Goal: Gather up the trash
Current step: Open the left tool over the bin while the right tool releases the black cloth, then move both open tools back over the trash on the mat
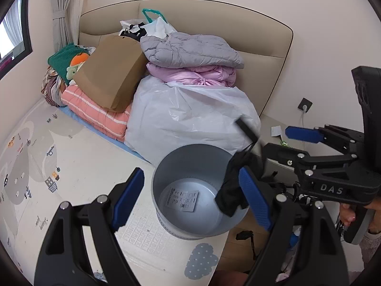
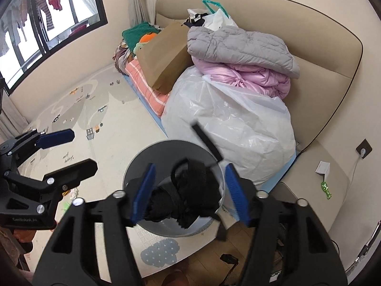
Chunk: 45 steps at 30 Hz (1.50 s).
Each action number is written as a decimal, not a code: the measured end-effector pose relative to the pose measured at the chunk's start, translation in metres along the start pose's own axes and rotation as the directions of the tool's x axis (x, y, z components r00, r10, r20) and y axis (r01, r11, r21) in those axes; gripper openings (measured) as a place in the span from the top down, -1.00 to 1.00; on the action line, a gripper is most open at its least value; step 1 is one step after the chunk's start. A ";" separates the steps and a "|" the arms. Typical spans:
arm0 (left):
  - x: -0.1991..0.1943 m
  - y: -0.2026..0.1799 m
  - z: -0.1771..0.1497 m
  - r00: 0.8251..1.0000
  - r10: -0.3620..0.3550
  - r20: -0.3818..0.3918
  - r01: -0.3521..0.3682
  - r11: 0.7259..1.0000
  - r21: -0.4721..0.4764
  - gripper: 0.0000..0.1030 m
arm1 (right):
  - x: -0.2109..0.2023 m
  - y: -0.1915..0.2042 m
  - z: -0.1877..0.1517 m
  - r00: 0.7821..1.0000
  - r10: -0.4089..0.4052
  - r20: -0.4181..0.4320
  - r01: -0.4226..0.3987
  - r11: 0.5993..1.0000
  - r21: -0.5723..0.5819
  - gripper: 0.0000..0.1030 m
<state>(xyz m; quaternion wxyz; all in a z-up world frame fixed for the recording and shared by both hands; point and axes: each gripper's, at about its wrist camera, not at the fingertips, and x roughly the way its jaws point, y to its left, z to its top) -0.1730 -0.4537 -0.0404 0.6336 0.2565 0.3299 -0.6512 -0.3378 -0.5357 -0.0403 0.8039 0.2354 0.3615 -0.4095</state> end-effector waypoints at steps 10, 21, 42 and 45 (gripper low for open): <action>-0.009 0.011 -0.006 1.000 0.014 0.009 -0.014 1.000 -0.021 -0.59 | -0.002 0.003 0.009 1.000 0.017 -0.012 -0.017 1.000 -0.004 -0.20; -0.054 0.049 -0.046 0.993 0.118 0.021 -0.116 0.987 -0.109 -0.59 | 0.000 0.078 0.001 0.990 0.127 -0.063 -0.134 0.983 -0.128 -0.20; -0.232 0.207 -0.280 0.833 0.507 -0.222 -0.536 0.637 -0.554 -0.59 | -0.001 0.385 -0.110 0.867 0.364 -0.340 -0.496 0.688 -0.530 -0.20; -0.252 0.222 -0.317 0.813 0.519 -0.262 -0.561 0.578 -0.593 -0.59 | -0.001 0.420 -0.129 0.855 0.362 -0.373 -0.517 0.653 -0.553 -0.20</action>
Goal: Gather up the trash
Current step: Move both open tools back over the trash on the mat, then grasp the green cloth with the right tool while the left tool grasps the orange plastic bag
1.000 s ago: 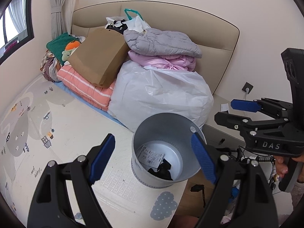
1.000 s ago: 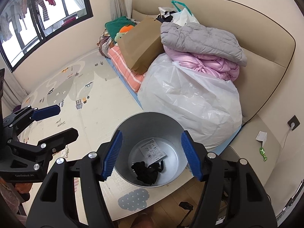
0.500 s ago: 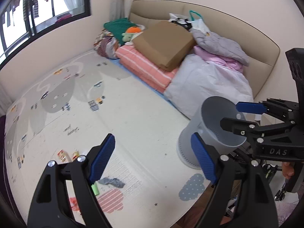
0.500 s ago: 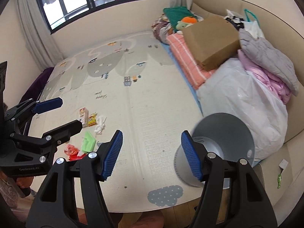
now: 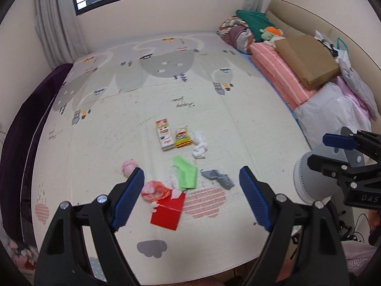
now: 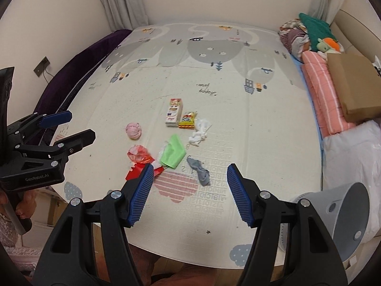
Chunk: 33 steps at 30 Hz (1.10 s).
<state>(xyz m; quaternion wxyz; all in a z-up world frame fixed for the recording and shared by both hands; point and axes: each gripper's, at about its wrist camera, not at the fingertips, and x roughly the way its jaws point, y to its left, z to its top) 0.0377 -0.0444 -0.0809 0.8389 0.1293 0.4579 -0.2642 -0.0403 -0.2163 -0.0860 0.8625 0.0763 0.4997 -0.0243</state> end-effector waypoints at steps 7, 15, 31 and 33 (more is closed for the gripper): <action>0.012 0.078 -0.028 0.998 0.030 -0.048 -0.033 0.996 -0.078 -0.59 | 0.040 0.057 0.012 0.999 0.013 -0.051 -0.014 1.000 -0.024 -0.20; 0.069 0.120 -0.043 0.990 0.006 -0.140 -0.018 0.996 -0.087 -0.59 | 0.108 0.079 0.021 0.993 0.010 -0.119 -0.010 1.000 0.003 -0.20; 0.252 0.149 -0.105 0.956 -0.029 -0.293 -0.025 0.984 -0.179 -0.59 | 0.332 0.058 -0.001 0.968 -0.009 -0.252 0.022 0.999 0.049 -0.20; 0.268 0.149 -0.112 0.952 -0.036 -0.302 -0.021 0.983 -0.183 -0.59 | 0.352 0.054 -0.006 0.965 -0.030 -0.262 0.047 0.997 0.058 -0.20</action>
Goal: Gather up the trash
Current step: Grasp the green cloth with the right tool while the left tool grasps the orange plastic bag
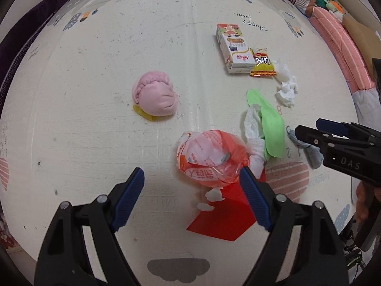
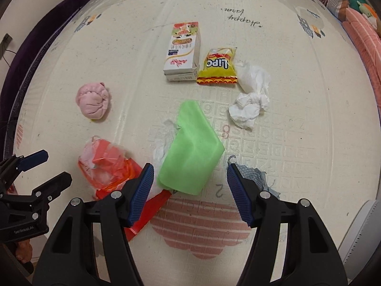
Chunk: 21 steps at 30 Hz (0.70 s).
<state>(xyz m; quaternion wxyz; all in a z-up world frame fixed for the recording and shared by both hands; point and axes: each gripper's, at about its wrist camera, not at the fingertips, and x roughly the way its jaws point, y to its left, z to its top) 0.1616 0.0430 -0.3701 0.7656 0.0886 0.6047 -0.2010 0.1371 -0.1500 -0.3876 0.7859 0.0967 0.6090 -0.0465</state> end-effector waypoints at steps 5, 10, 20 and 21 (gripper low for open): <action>0.033 -0.002 0.001 1.000 -0.011 -0.010 0.011 1.000 0.019 -0.59 | 0.043 -0.017 -0.004 0.999 -0.020 -0.051 0.024 0.997 0.075 -0.20; 0.059 0.001 0.001 0.999 -0.024 -0.029 0.025 0.999 0.032 -0.47 | 0.073 -0.026 -0.014 0.992 0.057 -0.116 -0.036 0.984 0.173 -0.05; 0.052 -0.002 0.012 0.998 -0.062 -0.019 0.063 0.995 0.079 0.67 | 0.043 -0.007 -0.004 0.995 0.081 -0.055 -0.075 0.992 0.106 0.95; 0.047 -0.005 0.015 0.998 -0.056 -0.009 0.056 0.995 0.088 0.70 | 0.036 -0.007 -0.002 0.996 0.077 -0.043 -0.073 0.992 0.102 0.95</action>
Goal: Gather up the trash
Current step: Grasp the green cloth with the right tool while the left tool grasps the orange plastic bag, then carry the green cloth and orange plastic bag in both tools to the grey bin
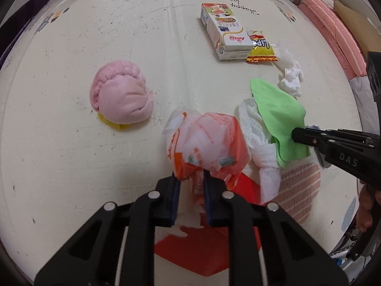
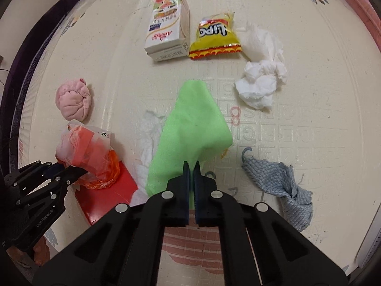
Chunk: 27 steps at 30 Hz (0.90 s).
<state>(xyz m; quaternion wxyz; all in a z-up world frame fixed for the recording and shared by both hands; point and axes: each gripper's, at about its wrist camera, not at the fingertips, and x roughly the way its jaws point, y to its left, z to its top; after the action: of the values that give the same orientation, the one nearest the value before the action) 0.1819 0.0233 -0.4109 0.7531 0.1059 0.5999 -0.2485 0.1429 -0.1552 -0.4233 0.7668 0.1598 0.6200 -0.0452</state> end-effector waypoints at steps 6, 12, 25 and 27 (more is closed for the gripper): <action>-0.040 -0.007 0.021 0.998 0.011 0.067 -0.013 1.000 0.025 0.73 | -0.039 -0.003 0.008 0.999 -0.011 0.049 0.011 1.000 -0.014 0.96; -0.098 -0.014 0.039 0.991 0.037 0.132 -0.043 0.998 0.043 0.73 | -0.089 -0.011 0.013 0.996 -0.001 0.092 0.002 1.000 -0.006 0.96; -0.190 -0.032 0.036 0.982 0.026 0.185 -0.040 0.997 0.073 0.73 | -0.185 0.001 0.004 0.986 0.033 0.166 -0.030 0.999 -0.017 0.94; -0.192 -0.032 0.033 0.983 0.013 0.181 -0.026 0.997 0.069 0.73 | -0.188 0.000 0.006 0.983 0.078 0.168 -0.080 0.997 0.007 0.94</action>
<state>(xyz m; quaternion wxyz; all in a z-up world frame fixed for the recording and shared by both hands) 0.1636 0.0288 -0.2144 0.8026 0.1158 0.5188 -0.2708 0.1054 -0.1812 -0.2409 0.8162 0.1853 0.5463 -0.0321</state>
